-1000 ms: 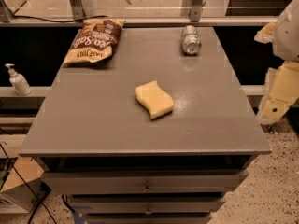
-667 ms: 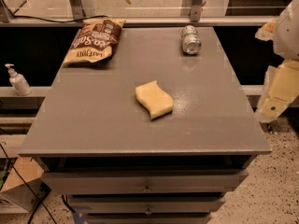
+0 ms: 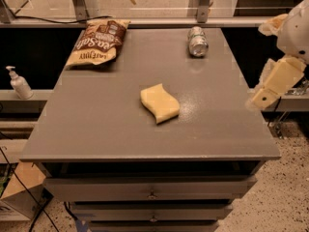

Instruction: Move 7up can near brown chip bag

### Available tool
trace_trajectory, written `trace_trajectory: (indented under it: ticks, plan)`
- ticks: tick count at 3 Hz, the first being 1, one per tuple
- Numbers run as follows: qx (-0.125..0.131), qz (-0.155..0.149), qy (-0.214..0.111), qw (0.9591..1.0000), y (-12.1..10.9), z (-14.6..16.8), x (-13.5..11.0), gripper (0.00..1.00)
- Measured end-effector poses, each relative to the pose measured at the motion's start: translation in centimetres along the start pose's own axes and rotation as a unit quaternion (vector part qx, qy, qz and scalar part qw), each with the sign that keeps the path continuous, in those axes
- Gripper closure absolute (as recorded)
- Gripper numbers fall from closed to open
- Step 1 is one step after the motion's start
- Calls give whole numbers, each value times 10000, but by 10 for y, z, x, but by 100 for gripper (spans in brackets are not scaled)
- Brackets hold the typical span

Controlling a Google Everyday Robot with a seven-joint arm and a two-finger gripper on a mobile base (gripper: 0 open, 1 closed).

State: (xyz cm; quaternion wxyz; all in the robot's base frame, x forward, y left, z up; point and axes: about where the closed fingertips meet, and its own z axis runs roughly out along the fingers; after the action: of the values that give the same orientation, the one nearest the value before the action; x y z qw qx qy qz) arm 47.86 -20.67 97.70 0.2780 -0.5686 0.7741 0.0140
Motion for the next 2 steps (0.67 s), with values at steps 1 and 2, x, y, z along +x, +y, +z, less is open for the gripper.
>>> trace_trajectory:
  ticks: [1, 2]
  plan:
    - [50, 61, -368, 9993, -24, 17, -9, 0]
    - [51, 295, -630, 9976, -57, 38, -13, 0]
